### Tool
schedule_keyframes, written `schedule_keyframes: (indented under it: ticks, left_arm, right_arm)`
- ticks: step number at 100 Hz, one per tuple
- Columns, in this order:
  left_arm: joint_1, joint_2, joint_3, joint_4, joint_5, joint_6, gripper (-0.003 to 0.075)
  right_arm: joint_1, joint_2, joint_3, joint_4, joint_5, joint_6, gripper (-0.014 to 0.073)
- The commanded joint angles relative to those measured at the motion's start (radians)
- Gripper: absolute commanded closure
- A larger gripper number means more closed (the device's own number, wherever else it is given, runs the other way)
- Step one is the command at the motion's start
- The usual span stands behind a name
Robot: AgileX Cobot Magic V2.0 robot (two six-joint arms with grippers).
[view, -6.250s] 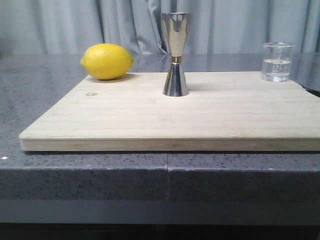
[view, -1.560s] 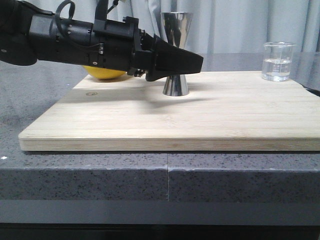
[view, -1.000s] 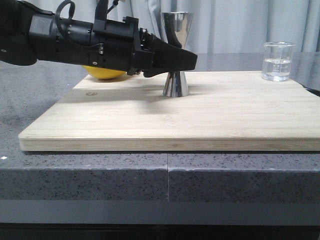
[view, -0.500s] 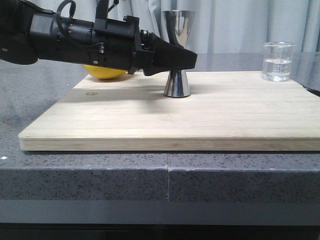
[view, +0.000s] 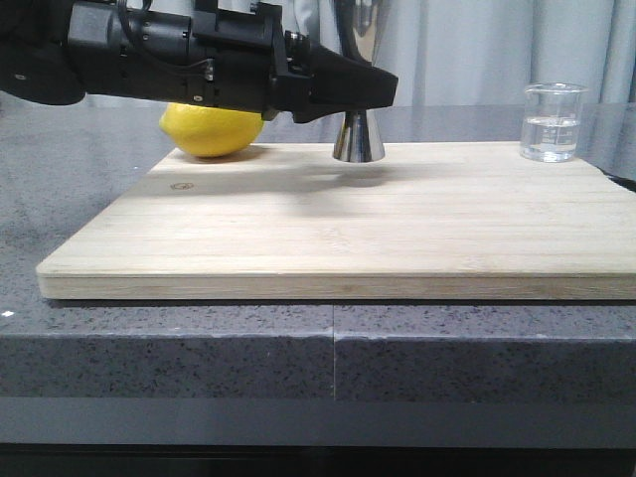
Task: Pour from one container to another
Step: 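Reach the right gripper to the glass beaker and grasp it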
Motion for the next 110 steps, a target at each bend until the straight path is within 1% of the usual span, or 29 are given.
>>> schedule_keyframes:
  ticks: [1,18,37,58,92,110]
  left_arm:
    - [-0.008,-0.051,-0.03,-0.086,0.063,0.001,0.068]
    - [-0.008,-0.051,-0.03,-0.086,0.063,0.001,0.068]
    - [-0.008,-0.051,-0.03,-0.086,0.063,0.001,0.068]
    - [-0.008,-0.051,-0.03,-0.086,0.063,0.001,0.068]
    - [-0.008,-0.051,-0.03,-0.086,0.063,0.001,0.068]
    - [-0.008,-0.051,-0.03,-0.086,0.069,0.001,0.068]
  right_arm:
    - [0.027,0.06,-0.052,-0.004,-0.124,-0.006,-0.0005]
    - [0.049,0.17,-0.047,0.025,-0.26,-0.006,-0.0005]
    - [0.068,0.247,0.027,0.079,-0.514,-0.006,-0.0005]
    - [0.094,0.349,0.153,0.081,-0.833,0.003,-0.0005]
    - [0.094,0.585,0.167,0.081,-1.131,0.005,-0.0005]
    - [0.088,0.679,0.165,0.079,-1.279,0.048,-0.0005]
